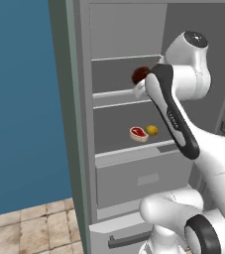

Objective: Place one lemon and one steak in each tupperware on the nearby counter, to pack two identical lunches.

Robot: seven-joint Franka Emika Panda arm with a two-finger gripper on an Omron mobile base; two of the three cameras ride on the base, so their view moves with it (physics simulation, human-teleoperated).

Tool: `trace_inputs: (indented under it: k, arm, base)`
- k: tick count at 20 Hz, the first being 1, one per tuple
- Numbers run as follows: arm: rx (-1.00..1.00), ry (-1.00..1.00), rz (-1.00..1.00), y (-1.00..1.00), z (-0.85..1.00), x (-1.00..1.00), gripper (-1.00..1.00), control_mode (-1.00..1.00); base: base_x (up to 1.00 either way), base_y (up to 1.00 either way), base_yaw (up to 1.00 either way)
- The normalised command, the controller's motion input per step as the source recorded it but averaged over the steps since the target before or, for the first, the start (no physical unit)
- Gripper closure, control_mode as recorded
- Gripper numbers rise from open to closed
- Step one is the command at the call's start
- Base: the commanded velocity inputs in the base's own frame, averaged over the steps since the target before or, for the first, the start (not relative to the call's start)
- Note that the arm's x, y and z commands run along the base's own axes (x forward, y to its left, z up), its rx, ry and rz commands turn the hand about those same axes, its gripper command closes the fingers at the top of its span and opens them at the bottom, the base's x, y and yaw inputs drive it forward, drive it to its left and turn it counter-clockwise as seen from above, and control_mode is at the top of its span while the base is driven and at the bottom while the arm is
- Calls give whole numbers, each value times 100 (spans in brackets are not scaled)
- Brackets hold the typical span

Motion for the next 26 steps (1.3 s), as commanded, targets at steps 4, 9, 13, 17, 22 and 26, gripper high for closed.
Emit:
trace_inputs:
  k: [4,9,13,17,22,26]
  arm:
    - [0,-33,13,-17,-100,-100,100,-100]
    - [0,-35,4,-6,-14,-100,100,-100]
    - [0,-7,1,0,43,-98,100,-100]
    - [0,10,0,0,60,-85,100,-100]
    - [0,13,-1,0,16,-59,100,100]
    - [0,0,0,0,0,0,100,100]
  base:
    - [0,0,0]
    - [0,0,0]
    - [0,0,0]
    - [0,0,0]
    - [-13,0,-1]
    - [-61,0,-4]
